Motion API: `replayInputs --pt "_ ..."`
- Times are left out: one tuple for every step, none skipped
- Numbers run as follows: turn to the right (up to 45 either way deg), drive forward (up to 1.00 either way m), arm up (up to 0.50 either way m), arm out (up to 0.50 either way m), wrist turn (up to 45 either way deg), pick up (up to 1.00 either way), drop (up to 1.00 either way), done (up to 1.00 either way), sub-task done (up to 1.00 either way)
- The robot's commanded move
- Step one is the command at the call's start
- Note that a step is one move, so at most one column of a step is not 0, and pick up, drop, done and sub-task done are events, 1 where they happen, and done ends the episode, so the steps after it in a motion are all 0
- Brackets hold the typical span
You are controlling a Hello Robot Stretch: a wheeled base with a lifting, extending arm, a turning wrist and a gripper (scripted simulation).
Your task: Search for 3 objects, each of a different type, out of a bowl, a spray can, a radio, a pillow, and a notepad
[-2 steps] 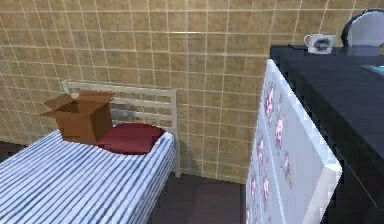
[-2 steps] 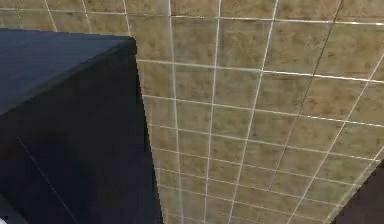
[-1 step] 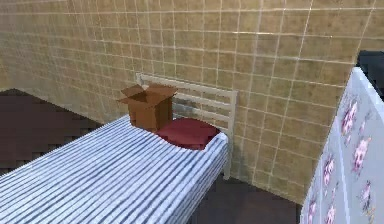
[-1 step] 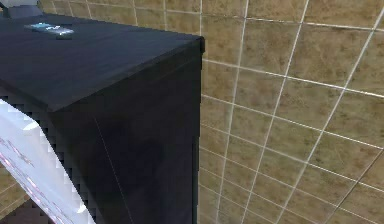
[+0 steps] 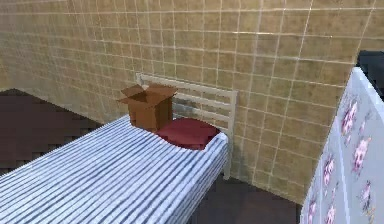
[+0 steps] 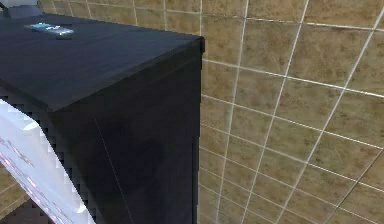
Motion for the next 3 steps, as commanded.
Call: replayInputs --pt "-45.0 0.0 0.0 0.0 0.0 0.0 0.0 0.0 0.0" --pt "-45.0 0.0 0.0 0.0 0.0 0.0 0.0 0.0 0.0" --pt "-45.0 0.0 0.0 0.0 0.0 0.0 0.0 0.0 0.0"
